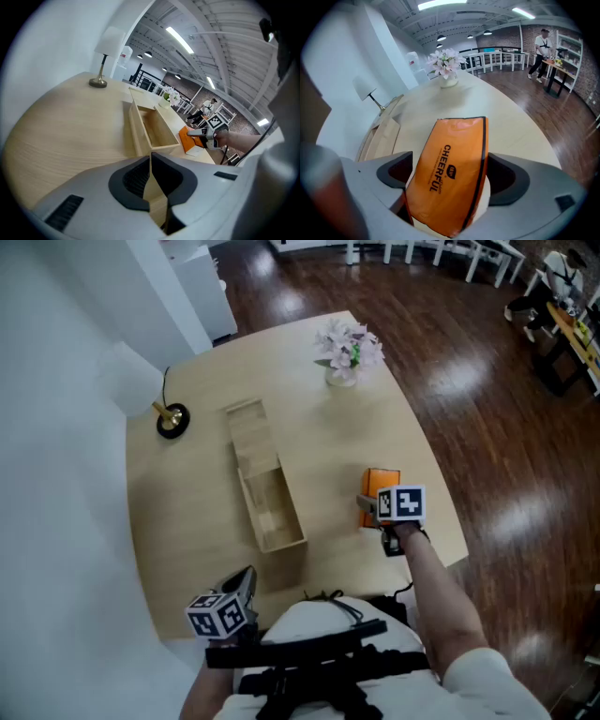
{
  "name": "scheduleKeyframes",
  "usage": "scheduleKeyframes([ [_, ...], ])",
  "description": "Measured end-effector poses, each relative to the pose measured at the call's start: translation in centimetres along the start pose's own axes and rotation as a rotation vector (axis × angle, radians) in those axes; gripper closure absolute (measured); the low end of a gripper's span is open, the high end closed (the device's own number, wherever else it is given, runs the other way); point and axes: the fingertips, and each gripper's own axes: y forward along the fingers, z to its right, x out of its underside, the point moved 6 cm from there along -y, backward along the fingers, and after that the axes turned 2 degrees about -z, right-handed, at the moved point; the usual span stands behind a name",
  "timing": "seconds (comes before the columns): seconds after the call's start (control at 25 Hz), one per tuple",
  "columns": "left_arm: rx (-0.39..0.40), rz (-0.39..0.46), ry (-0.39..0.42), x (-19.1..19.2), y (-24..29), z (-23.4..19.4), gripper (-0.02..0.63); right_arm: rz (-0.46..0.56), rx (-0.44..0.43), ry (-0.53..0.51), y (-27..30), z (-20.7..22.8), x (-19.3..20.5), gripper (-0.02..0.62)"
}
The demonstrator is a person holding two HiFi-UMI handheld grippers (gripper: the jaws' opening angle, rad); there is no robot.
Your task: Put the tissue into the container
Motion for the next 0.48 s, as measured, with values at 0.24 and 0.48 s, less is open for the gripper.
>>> scheduleKeyframes([
  [0.24,0.021,0.017,-0.01,-0.3,-0.5,-0.3,0.604,-0.023,0.005,0.064,1.8,0.6,1.0,0.115],
  [0.48,0.018,0.02,-0.025,0.6,-0.9,-1.1,0.604,-0.014,-0.035,0.078,1.5,0.9,0.9,0.128],
])
